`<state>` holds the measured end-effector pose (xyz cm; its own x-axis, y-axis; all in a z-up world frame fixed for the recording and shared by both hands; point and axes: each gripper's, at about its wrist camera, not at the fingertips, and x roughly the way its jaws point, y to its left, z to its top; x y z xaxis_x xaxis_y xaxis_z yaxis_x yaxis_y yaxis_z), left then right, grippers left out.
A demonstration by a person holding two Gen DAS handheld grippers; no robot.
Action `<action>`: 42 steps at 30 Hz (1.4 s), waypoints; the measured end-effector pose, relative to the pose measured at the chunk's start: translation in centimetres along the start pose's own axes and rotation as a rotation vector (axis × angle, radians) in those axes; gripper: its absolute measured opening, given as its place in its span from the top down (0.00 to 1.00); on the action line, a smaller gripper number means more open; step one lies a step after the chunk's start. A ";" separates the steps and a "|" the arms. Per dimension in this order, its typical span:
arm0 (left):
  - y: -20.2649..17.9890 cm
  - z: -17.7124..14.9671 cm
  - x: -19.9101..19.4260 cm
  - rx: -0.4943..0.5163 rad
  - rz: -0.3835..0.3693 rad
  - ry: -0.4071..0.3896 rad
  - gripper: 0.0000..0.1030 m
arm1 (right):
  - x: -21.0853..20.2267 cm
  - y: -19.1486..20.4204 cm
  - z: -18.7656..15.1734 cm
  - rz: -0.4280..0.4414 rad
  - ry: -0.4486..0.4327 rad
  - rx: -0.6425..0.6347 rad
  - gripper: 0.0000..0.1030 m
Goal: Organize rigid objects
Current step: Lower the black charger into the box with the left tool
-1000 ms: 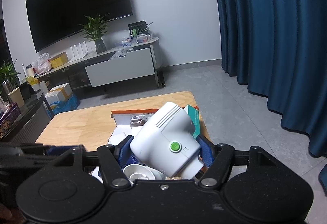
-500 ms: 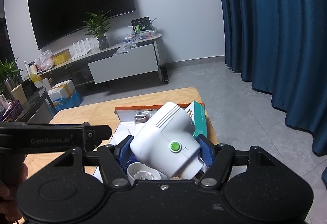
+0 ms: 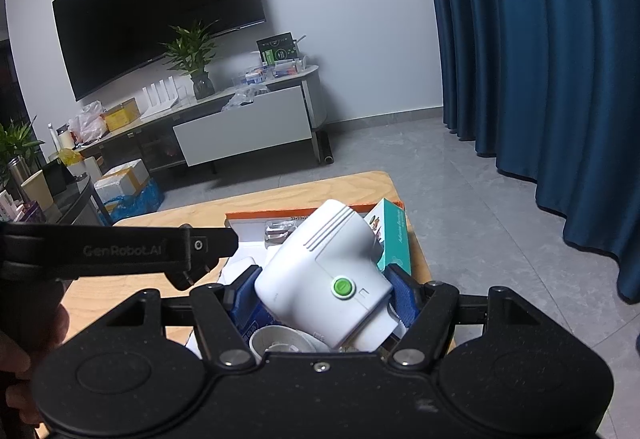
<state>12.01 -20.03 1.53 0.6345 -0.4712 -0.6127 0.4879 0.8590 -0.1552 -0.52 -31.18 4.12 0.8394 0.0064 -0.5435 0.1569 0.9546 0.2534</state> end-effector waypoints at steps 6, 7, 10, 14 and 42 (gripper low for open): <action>0.0 0.3 1.0 0.001 0.000 0.017 0.47 | 0.4 -0.3 -0.4 0.005 0.008 0.015 0.22; -0.1 0.4 1.2 0.001 -0.001 0.020 0.47 | 0.4 -0.2 -0.4 0.008 0.009 0.017 0.22; -0.1 0.5 1.6 0.001 0.000 0.024 0.47 | 0.8 -0.1 -0.5 0.012 0.014 0.020 0.22; 0.0 0.8 1.9 0.001 0.002 0.025 0.47 | 1.1 -0.4 -0.5 0.014 0.020 0.031 0.22; -0.4 2.2 3.2 0.014 -0.008 0.019 0.47 | 1.6 -0.5 -0.5 0.033 0.025 0.035 0.22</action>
<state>15.14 -22.31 1.30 0.6192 -0.4738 -0.6261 0.5012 0.8524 -0.1494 0.48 -31.49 2.72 0.8312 0.0459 -0.5541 0.1474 0.9428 0.2990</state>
